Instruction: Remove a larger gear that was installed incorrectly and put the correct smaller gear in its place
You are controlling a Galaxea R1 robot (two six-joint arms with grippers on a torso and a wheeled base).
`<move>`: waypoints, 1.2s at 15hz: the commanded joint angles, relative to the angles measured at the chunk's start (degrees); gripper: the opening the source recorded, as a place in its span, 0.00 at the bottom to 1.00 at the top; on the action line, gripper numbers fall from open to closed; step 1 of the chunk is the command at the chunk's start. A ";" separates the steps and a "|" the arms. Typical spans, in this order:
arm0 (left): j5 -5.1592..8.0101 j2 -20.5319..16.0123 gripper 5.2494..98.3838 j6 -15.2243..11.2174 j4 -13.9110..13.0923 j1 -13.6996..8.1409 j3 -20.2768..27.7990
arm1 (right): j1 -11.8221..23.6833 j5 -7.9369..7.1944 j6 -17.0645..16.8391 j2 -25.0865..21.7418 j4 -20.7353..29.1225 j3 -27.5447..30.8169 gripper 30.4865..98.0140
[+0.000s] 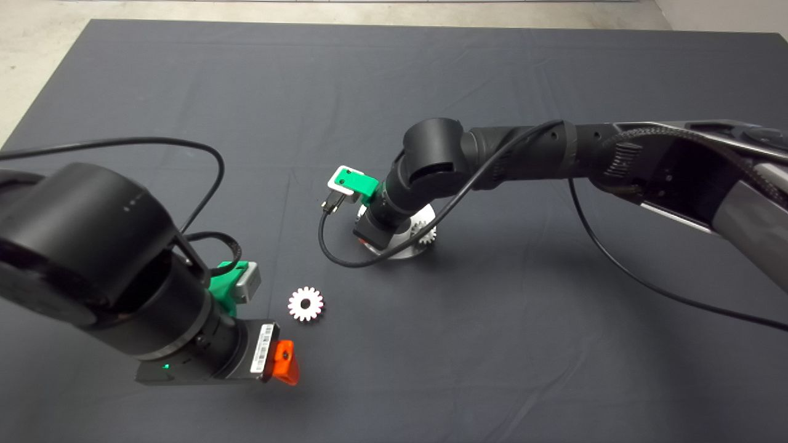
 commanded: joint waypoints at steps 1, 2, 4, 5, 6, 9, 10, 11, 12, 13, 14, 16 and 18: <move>0.32 -0.01 0.99 -0.36 0.01 -0.42 0.67 | 1.51 -0.61 0.00 -0.60 0.91 0.13 0.16; 0.32 -0.09 0.99 -0.36 0.01 -0.42 0.61 | 1.52 -0.52 0.08 -0.69 0.88 0.13 0.16; 0.32 -0.09 0.99 -0.36 0.01 -0.42 0.58 | 1.43 -0.35 0.08 -0.60 0.82 0.22 0.16; 0.32 -0.09 0.99 -0.36 0.01 -0.42 0.58 | 1.43 -0.35 0.17 -0.60 0.82 0.13 0.18; 0.32 -0.09 0.99 -0.36 0.01 -0.42 0.58 | 1.46 -0.31 0.26 -0.60 0.82 0.22 0.19; 0.32 -0.09 0.99 -0.36 0.01 -0.42 0.58 | 1.52 -0.26 0.35 -0.60 0.82 0.40 0.25; 0.32 -0.09 0.99 -0.36 0.01 -0.42 0.58 | 1.48 -0.26 0.35 -0.60 0.82 0.40 0.26; 0.32 -0.09 0.99 -0.36 0.01 -0.43 0.58 | 1.52 -0.52 0.16 -0.60 0.82 0.49 0.26; 0.32 -0.09 0.99 -0.36 0.01 -0.42 0.58 | 1.69 -0.61 0.17 -0.60 1.00 0.75 0.26; 0.32 -0.09 0.99 -0.36 0.01 -0.42 0.50 | 2.13 -0.61 0.44 -0.82 1.35 0.84 0.32; 0.32 -0.09 0.99 -0.36 0.01 -0.42 0.41 | 3.44 -0.61 0.44 -1.30 1.78 1.10 0.33; 0.32 -0.09 0.99 -0.36 0.01 -0.42 0.41 | 5.17 -0.41 0.44 -2.93 6.32 3.40 0.35; 0.32 -0.09 0.99 -0.29 0.01 -0.42 0.32 | 7.82 -0.10 0.77 -5.81 11.38 6.44 0.40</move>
